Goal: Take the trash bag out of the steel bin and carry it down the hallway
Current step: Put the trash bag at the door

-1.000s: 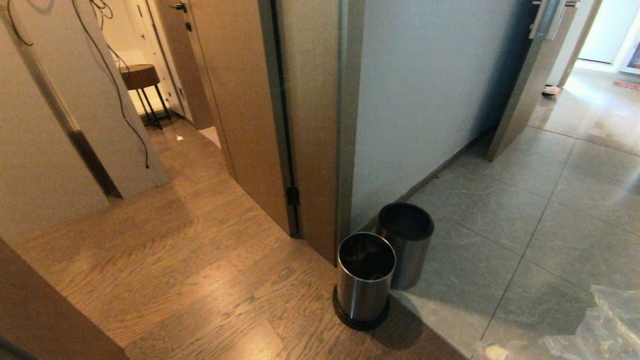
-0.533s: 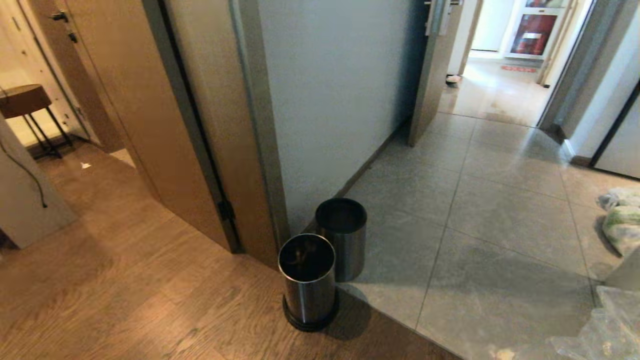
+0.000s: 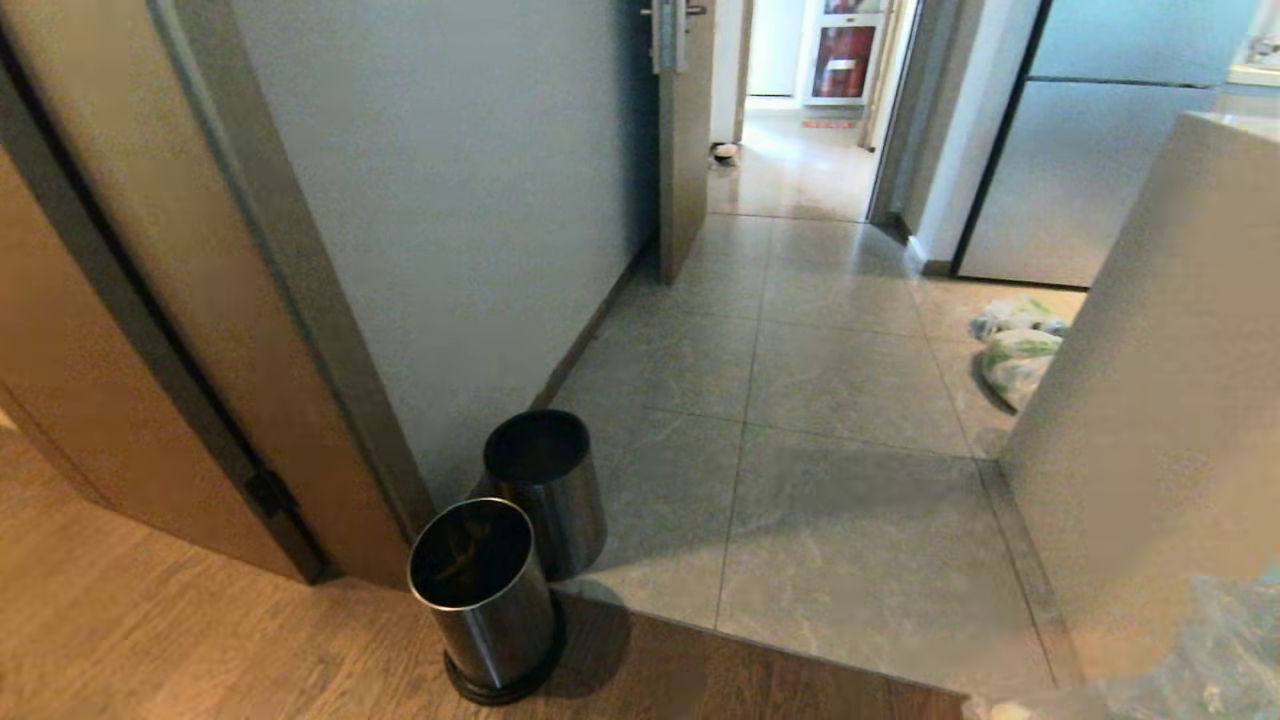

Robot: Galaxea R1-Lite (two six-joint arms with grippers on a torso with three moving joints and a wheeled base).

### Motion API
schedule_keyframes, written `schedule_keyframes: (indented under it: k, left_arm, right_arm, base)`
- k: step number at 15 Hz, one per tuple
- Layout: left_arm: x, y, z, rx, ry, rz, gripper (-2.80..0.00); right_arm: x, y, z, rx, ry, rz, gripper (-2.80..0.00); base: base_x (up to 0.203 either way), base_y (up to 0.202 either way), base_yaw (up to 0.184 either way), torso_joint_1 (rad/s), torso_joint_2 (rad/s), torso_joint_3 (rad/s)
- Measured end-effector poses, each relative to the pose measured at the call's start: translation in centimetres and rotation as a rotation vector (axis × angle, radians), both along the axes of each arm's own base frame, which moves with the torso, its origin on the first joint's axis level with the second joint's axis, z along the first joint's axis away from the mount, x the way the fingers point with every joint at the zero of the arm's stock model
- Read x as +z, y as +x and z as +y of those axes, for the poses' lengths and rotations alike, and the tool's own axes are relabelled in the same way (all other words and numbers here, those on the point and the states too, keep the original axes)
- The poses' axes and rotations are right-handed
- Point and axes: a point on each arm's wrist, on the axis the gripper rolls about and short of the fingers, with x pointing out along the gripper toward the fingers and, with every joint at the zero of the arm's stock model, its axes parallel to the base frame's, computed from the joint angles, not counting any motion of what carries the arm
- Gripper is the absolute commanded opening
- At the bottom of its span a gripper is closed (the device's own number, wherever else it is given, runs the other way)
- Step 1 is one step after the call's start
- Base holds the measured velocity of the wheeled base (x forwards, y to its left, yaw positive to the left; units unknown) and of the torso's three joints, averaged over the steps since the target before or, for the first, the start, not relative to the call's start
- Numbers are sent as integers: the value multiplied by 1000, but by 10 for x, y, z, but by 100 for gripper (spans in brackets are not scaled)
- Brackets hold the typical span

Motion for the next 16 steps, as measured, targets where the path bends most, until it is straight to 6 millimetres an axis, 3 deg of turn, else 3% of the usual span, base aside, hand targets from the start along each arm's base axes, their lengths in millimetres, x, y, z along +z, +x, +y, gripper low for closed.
schedule_keyframes:
  k: [6, 16]
  left_arm:
    - [0, 0, 0, 0, 0, 0, -280]
    - [0, 0, 0, 0, 1, 0, -280]
  right_arm:
    - [0, 0, 0, 0, 1, 0, -280]
    - [0, 0, 0, 1, -1, 0, -280]
  base:
    - [-1, 7, -148, 3, 2, 3]
    - [0, 0, 0, 0, 0, 0]
